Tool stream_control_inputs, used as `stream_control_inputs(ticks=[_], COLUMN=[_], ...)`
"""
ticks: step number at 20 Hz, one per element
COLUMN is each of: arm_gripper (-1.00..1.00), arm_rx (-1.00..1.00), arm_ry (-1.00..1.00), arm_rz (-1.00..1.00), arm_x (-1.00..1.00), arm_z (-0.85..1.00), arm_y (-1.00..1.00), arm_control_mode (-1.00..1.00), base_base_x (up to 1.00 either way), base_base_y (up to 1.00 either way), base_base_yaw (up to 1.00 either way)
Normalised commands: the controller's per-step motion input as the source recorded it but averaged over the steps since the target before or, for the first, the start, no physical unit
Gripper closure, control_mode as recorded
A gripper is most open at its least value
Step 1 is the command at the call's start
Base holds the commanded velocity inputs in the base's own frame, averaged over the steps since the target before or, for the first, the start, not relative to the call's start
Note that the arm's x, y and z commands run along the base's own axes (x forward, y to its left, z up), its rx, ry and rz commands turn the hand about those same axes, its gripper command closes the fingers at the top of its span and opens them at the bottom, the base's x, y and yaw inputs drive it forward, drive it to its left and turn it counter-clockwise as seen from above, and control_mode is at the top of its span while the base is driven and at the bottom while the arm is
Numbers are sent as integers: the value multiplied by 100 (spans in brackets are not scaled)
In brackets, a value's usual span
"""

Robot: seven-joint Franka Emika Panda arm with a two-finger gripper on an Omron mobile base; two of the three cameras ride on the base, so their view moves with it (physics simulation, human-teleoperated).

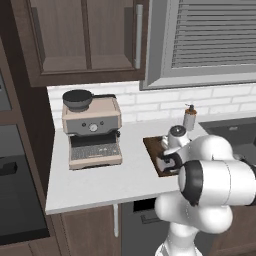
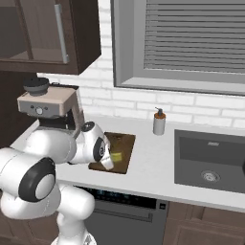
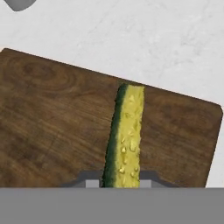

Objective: Pick up the sponge from the counter and clean the cutting board by briefly scrubbing or pressing down on the cutting board. Once finished, release the sponge.

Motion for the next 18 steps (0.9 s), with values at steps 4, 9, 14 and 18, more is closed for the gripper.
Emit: stream_control_inputs(ticks=[4, 9, 14, 18], arm_gripper=[100, 100, 100, 100], arm_rx=[6, 4, 2, 0], arm_ry=[-4, -8, -13, -20], arm_rz=[0, 0, 0, 0], arm_x=[52, 68, 62, 48], arm_z=[0, 0, 0, 0], arm_y=[28, 23, 29, 31], arm_control_mode=[-100, -100, -100, -100], base_base_x=[0, 0, 0, 0], base_base_y=[0, 0, 0, 0], base_base_yaw=[0, 0, 0, 0])
